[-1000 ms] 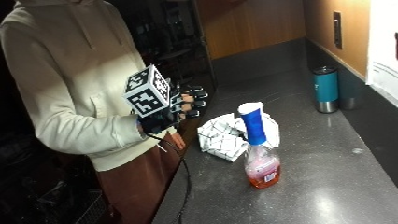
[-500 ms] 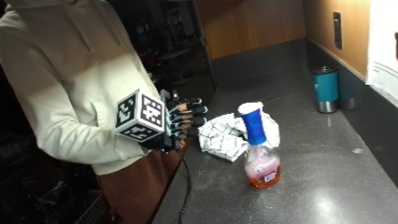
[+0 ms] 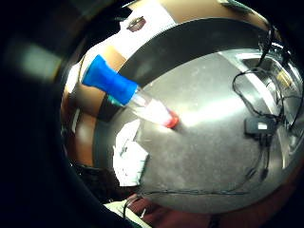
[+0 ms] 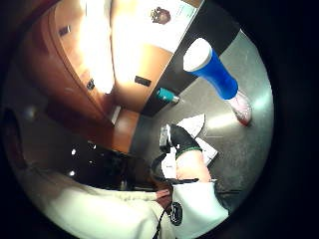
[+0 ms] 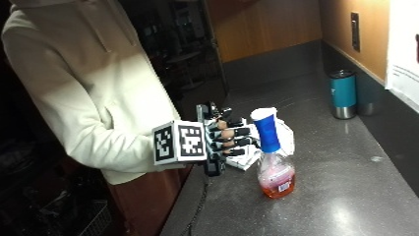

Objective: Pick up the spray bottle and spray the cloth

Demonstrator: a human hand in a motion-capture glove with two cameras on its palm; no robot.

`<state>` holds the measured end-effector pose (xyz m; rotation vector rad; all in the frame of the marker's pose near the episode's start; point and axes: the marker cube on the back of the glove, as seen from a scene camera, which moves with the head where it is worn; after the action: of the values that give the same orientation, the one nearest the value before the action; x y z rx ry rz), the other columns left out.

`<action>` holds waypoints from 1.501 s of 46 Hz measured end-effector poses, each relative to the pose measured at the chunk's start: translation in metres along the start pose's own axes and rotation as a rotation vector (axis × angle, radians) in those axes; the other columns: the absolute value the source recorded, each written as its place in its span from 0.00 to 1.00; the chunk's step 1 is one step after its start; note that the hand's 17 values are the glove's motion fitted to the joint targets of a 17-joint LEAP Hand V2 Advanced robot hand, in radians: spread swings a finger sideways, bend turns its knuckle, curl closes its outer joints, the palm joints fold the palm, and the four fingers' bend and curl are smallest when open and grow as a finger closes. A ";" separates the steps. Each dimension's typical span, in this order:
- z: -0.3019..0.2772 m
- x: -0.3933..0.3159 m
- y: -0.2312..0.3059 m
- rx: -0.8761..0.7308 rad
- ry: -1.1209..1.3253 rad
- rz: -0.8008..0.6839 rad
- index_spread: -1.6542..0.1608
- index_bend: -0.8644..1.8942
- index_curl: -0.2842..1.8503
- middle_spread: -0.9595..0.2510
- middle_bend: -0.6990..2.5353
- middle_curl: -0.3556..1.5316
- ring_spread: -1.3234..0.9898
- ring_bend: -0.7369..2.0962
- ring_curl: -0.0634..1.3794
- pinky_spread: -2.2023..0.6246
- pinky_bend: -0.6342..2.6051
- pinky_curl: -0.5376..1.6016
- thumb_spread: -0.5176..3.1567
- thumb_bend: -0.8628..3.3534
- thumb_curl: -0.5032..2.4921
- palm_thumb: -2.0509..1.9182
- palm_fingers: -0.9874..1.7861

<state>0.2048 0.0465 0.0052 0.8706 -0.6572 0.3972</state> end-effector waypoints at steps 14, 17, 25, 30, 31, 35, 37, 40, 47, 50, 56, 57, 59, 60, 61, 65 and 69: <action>0.026 0.016 -0.021 -0.016 -0.118 0.109 0.73 0.36 0.23 0.78 0.28 0.36 0.56 0.40 0.25 0.83 0.33 0.42 0.39 0.20 0.32 0.69 0.41; 0.036 0.019 -0.027 -0.028 -0.152 0.139 0.73 0.36 0.23 0.78 0.28 0.36 0.56 0.40 0.25 0.83 0.33 0.42 0.39 0.20 0.32 0.69 0.41; 0.056 0.027 -0.042 -0.022 -0.242 0.212 0.73 0.36 0.23 0.78 0.29 0.37 0.56 0.40 0.25 0.83 0.32 0.41 0.39 0.20 0.32 0.69 0.43; 0.065 0.030 -0.050 -0.023 -0.265 0.227 0.73 0.37 0.24 0.78 0.29 0.37 0.55 0.40 0.25 0.82 0.32 0.41 0.38 0.20 0.31 0.69 0.46; 0.066 0.031 -0.051 -0.024 -0.268 0.227 0.73 0.37 0.24 0.78 0.29 0.37 0.55 0.40 0.25 0.82 0.31 0.41 0.38 0.20 0.31 0.69 0.46; 0.073 0.031 -0.055 -0.040 -0.278 0.226 0.73 0.37 0.24 0.78 0.30 0.37 0.55 0.40 0.25 0.82 0.31 0.41 0.38 0.20 0.31 0.69 0.49; 0.076 0.031 -0.057 -0.050 -0.285 0.224 0.73 0.38 0.25 0.77 0.30 0.38 0.55 0.41 0.25 0.82 0.30 0.41 0.38 0.20 0.31 0.69 0.52; 0.081 0.030 -0.061 -0.068 -0.296 0.221 0.73 0.38 0.26 0.77 0.30 0.38 0.54 0.40 0.25 0.81 0.29 0.40 0.38 0.20 0.31 0.69 0.56; 0.094 0.029 -0.072 -0.102 -0.329 0.228 0.75 0.40 0.28 0.75 0.31 0.38 0.53 0.42 0.26 0.80 0.25 0.39 0.37 0.20 0.32 0.71 0.67; 0.099 0.028 -0.076 -0.109 -0.334 0.228 0.76 0.40 0.29 0.73 0.31 0.39 0.52 0.42 0.26 0.79 0.24 0.38 0.37 0.21 0.32 0.73 0.71; 0.106 0.025 -0.086 -0.119 -0.320 0.217 0.78 0.40 0.31 0.71 0.33 0.41 0.51 0.44 0.29 0.78 0.24 0.38 0.33 0.21 0.34 0.76 0.78; 0.107 0.025 -0.088 -0.122 -0.319 0.216 0.78 0.40 0.32 0.70 0.34 0.41 0.50 0.44 0.30 0.77 0.24 0.38 0.32 0.20 0.35 0.76 0.80; 0.109 0.024 -0.092 -0.126 -0.315 0.213 0.78 0.40 0.32 0.70 0.35 0.42 0.50 0.44 0.30 0.76 0.25 0.38 0.31 0.20 0.35 0.76 0.80; 0.110 0.024 -0.093 -0.128 -0.312 0.211 0.79 0.41 0.32 0.69 0.35 0.42 0.50 0.44 0.30 0.76 0.25 0.38 0.30 0.20 0.35 0.77 0.81; 0.110 0.024 -0.095 -0.129 -0.310 0.208 0.79 0.41 0.33 0.69 0.35 0.42 0.50 0.43 0.31 0.76 0.25 0.38 0.29 0.20 0.36 0.77 0.81; 0.112 0.024 -0.100 -0.131 -0.303 0.198 0.79 0.42 0.34 0.69 0.36 0.43 0.50 0.43 0.31 0.74 0.25 0.39 0.26 0.20 0.37 0.77 0.83; 0.115 0.024 -0.103 -0.139 -0.286 0.183 0.80 0.43 0.35 0.69 0.37 0.44 0.49 0.44 0.32 0.73 0.26 0.40 0.24 0.20 0.38 0.78 0.84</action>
<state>0.2388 -0.1060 0.0164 0.7429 -1.0217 0.3887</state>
